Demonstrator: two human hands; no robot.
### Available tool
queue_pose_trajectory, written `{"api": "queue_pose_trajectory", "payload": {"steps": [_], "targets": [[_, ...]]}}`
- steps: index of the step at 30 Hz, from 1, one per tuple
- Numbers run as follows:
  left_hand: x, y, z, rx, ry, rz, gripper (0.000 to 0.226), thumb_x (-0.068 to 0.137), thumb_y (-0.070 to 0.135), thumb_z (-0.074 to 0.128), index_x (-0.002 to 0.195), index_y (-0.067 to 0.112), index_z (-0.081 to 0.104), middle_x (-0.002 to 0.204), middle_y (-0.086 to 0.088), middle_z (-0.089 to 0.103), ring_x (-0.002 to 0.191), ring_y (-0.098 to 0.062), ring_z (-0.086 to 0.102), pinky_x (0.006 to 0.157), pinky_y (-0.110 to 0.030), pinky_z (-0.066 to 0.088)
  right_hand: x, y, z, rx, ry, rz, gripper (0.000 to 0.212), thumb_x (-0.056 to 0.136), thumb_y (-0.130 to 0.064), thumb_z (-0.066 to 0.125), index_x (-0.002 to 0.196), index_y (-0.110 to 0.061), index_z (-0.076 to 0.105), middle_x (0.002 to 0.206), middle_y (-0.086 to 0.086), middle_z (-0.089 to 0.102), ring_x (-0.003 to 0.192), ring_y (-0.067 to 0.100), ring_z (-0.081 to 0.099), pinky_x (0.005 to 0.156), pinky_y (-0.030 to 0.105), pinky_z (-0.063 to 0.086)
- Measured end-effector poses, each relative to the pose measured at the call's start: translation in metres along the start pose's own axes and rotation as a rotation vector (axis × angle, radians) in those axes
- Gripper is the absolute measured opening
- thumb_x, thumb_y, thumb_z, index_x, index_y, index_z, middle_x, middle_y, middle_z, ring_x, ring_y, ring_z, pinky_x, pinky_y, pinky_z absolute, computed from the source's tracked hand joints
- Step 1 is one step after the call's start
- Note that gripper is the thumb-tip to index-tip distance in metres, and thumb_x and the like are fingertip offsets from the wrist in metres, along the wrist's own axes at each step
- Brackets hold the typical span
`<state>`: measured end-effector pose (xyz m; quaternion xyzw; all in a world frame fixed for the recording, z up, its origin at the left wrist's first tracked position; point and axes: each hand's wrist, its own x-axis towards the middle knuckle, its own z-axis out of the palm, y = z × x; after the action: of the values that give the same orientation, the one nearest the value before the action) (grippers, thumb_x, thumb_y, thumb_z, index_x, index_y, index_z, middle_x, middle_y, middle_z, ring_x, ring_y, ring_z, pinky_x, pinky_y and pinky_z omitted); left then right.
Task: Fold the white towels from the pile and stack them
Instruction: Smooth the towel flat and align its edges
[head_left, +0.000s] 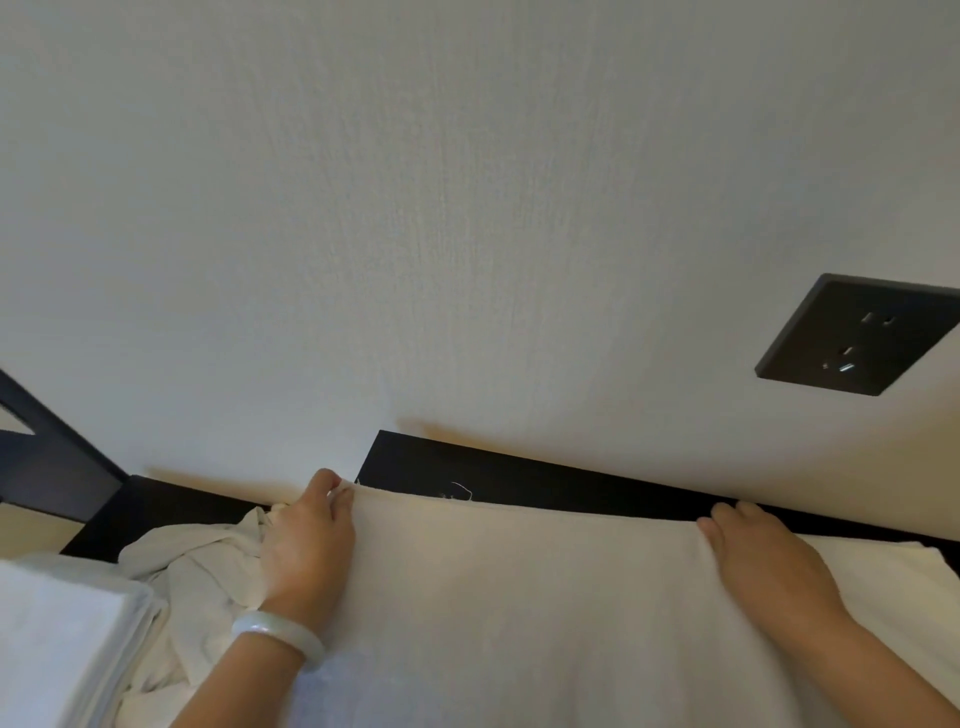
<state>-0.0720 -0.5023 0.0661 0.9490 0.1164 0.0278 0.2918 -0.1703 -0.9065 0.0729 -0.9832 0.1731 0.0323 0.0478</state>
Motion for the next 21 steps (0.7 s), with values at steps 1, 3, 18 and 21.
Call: {"api": "queue_pose_trajectory", "payload": {"steps": [1,3,18,21], "targets": [[0.000,0.000,0.000,-0.010,-0.001,0.007,0.014,0.102,0.040,0.038,0.103,0.030,0.048,0.076,-0.007,0.059,0.082,-0.030,0.054,0.066,-0.038,0.046,-0.002,-0.005,-0.004,-0.041,-0.006,0.018,0.029,0.107,-0.034,0.024,0.083,-0.030,0.040,0.089,-0.012,0.043,0.092,0.011,0.051,0.069,0.028,0.034],[0.000,0.000,-0.001,-0.004,0.012,0.030,0.014,0.102,0.038,0.039,0.102,0.027,0.049,0.071,-0.004,0.059,0.077,-0.029,0.055,0.066,-0.037,0.047,-0.006,-0.022,-0.014,-0.200,0.060,0.042,0.028,0.106,-0.033,0.023,0.100,-0.028,0.050,0.105,-0.007,0.052,0.105,0.015,0.053,0.082,0.029,0.036],[-0.001,0.004,-0.002,0.060,0.029,0.045,0.018,0.102,0.035,0.036,0.100,0.022,0.048,0.066,0.001,0.054,0.068,-0.027,0.049,0.067,-0.038,0.048,-0.054,-0.187,0.021,-0.023,-0.086,-0.409,0.072,0.095,-0.060,0.009,0.155,-0.024,0.026,0.163,0.002,0.021,0.150,0.031,0.014,0.115,0.052,0.003],[-0.004,0.009,-0.008,0.029,0.006,0.042,0.021,0.102,0.035,0.037,0.106,0.019,0.050,0.077,-0.001,0.059,0.070,-0.024,0.053,0.069,-0.037,0.045,-0.055,-0.187,0.034,-0.068,-0.104,-0.487,0.071,0.088,-0.066,-0.007,0.153,-0.036,-0.015,0.164,-0.009,-0.018,0.149,0.021,-0.022,0.117,0.054,-0.015]]}}
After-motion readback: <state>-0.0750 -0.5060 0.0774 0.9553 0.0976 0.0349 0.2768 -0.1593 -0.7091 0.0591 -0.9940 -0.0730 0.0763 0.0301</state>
